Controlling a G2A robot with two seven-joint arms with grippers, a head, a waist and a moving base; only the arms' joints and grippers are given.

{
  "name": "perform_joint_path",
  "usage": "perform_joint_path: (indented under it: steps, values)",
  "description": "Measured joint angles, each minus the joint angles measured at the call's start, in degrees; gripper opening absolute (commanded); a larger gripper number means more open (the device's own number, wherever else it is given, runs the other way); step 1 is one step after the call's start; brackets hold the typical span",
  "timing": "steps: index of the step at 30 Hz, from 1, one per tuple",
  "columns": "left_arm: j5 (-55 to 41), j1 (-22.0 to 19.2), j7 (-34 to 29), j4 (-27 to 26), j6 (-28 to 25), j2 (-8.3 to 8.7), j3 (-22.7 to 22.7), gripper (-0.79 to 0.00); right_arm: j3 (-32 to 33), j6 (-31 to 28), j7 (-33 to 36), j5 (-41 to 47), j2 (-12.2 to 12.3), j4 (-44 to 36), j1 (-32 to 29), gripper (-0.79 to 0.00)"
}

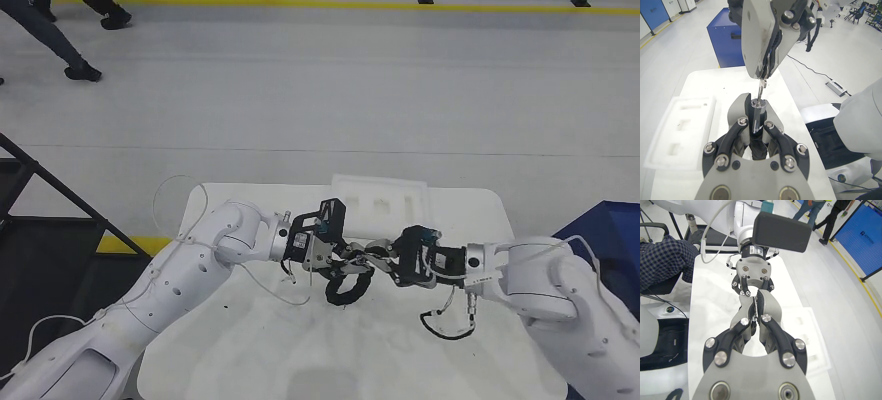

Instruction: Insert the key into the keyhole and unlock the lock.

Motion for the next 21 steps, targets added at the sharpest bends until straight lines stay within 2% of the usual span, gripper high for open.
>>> perform_joint_path:
  steps: [4, 9, 12, 16, 17, 18, 19, 21]
  values:
    - [0.4, 0.2, -0.3, -0.1, 0.4, -0.08, -0.4, -0.785, -0.3, 4.5, 6.1, 7.1, 0.2, 0.0, 0.3, -0.785]
    - [1.5, 0.7, -1.4, -0.8, 1.9, -0.09, -1.0, -0.785, -0.2, 11.0, 11.8, 12.0, 0.3, -1.0, 1.0, -0.785]
    - [2.1, 1.1, -2.1, -1.4, 2.9, -0.09, -1.4, -0.785, -0.1, 14.3, 13.5, 14.4, 0.3, -1.3, 1.0, -0.785]
    - [2.5, 1.6, -2.4, -2.0, 3.5, -0.1, -1.8, -0.785, 0.1, 15.8, 14.5, 17.6, 0.3, -0.6, 1.0, -0.785]
    - [2.5, 1.7, -2.5, -2.1, 3.7, -0.1, -1.9, -0.785, 0.0, 15.9, 14.7, 18.5, 0.3, -0.3, 1.0, -0.717]
    - [2.7, 1.8, -2.5, -2.3, 3.8, -0.1, -2.1, -0.785, -0.1, 15.6, 15.0, 19.7, 0.2, 0.2, 1.1, -0.437]
    - [2.7, 1.9, -2.5, -2.4, 3.9, -0.1, -2.3, -0.785, -0.2, 15.2, 15.2, 20.4, 0.2, 0.4, 1.3, 0.0]
    - [2.7, 2.3, -2.3, -2.4, 4.0, -0.07, -2.7, -0.785, -0.2, 14.3, 15.3, 21.4, 0.2, 0.9, 1.6, 0.0]
